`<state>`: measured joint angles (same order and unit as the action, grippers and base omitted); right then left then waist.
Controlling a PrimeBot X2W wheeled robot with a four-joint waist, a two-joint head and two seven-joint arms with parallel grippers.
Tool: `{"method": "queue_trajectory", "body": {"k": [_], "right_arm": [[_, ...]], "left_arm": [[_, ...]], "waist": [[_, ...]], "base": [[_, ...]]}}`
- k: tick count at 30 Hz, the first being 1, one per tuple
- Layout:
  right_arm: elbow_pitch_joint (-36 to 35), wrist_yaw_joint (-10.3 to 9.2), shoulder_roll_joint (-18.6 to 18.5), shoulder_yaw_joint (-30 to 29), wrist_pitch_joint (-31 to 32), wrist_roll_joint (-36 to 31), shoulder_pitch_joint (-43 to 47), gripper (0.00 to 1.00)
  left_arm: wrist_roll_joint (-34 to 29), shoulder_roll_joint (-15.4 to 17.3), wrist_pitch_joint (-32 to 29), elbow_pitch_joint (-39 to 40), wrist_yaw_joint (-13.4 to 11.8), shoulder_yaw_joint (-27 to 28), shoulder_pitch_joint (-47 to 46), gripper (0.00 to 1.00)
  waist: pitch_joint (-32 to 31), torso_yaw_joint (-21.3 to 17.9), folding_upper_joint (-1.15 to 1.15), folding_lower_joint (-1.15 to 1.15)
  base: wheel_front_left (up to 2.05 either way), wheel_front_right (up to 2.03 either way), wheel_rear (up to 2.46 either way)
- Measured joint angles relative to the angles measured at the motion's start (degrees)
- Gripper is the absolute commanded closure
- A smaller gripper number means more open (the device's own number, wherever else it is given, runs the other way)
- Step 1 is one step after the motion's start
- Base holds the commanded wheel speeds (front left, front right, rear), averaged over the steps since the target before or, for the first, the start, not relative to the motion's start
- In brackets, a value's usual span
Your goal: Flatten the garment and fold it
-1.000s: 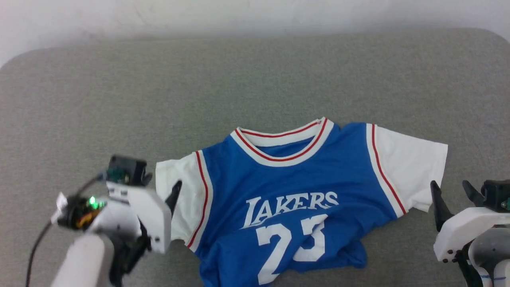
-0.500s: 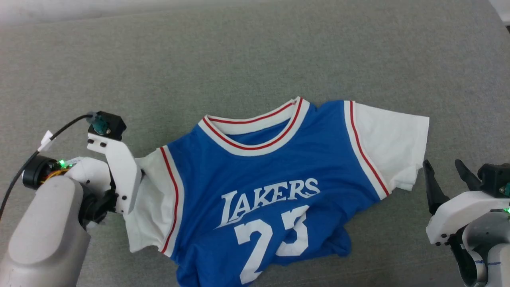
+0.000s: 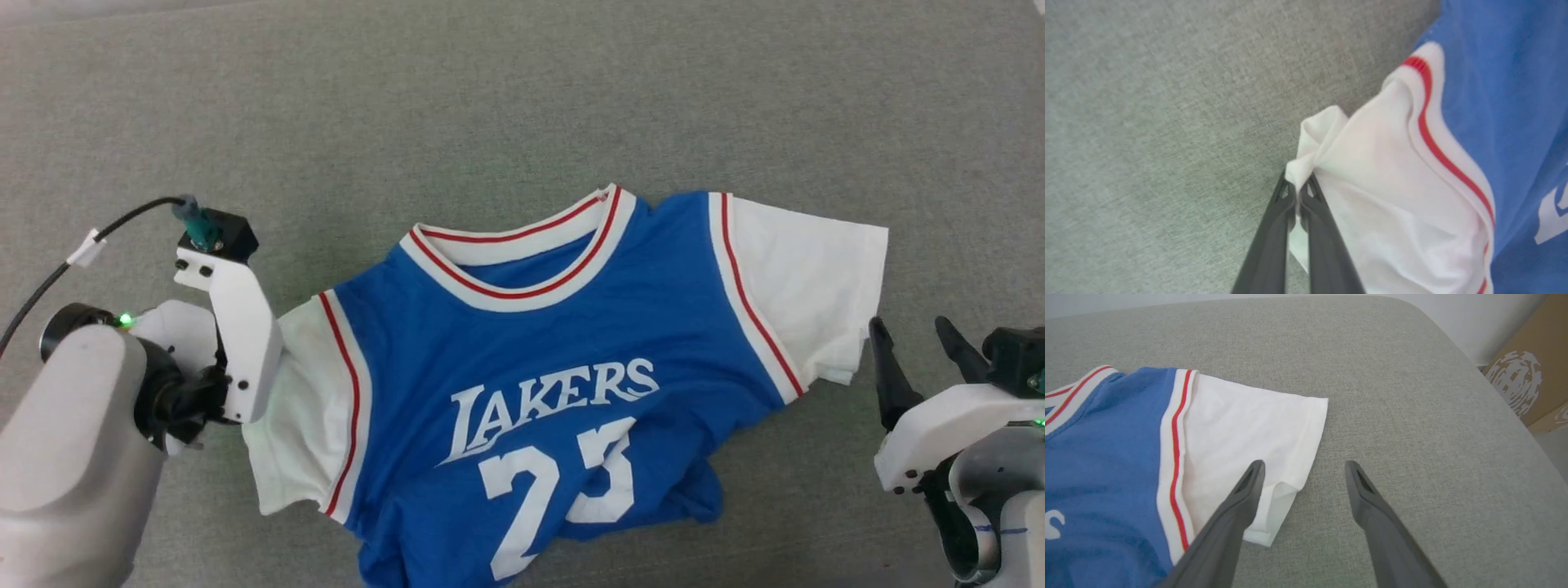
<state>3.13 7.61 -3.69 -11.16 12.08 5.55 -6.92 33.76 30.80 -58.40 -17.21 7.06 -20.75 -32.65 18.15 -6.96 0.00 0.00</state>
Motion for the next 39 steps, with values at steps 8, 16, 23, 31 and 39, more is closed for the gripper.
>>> {"method": "queue_trajectory", "body": {"k": [8, 16, 23, 31, 39], "right_arm": [[-0.58, 0.00, -5.11, 0.10, 3.07, -0.42, -1.04, 0.00], [-1.04, 0.00, -14.96, 2.02, 12.78, 4.20, -3.89, 0.00], [4.60, 0.00, -22.90, 5.47, 23.32, 8.03, -7.75, 0.00], [15.74, 0.00, -28.48, 8.73, 27.58, 8.86, -14.91, 0.00], [21.79, -0.18, -30.93, 14.41, 25.43, 11.61, -17.62, 0.00]], "left_arm": [[-5.43, -1.38, 16.68, 2.18, -5.46, 1.78, 4.49, 1.00], [-7.73, -2.43, 28.43, 13.21, -12.11, 5.52, 9.06, 1.00], [-8.69, -3.86, 28.95, 24.53, -15.15, 4.36, 15.51, 1.00], [-10.27, -4.69, 29.28, 33.20, -17.06, 2.38, 18.66, 1.00], [-10.69, -5.58, 29.53, 34.39, -17.18, 0.48, 18.62, 1.00]], "waist": [[-2.00, 2.50, 0.00, 0.01], [-4.07, 6.96, 0.00, 0.00], [-4.01, 11.21, 0.00, 0.00], [-1.09, 14.12, 0.00, 0.01], [1.02, 16.76, 0.00, -0.01]], "base": [[0.00, 0.00, 0.00], [0.00, 0.00, 0.00], [0.00, 0.00, 0.00], [0.00, 0.00, 0.00], [0.00, 0.00, 0.00]]}}
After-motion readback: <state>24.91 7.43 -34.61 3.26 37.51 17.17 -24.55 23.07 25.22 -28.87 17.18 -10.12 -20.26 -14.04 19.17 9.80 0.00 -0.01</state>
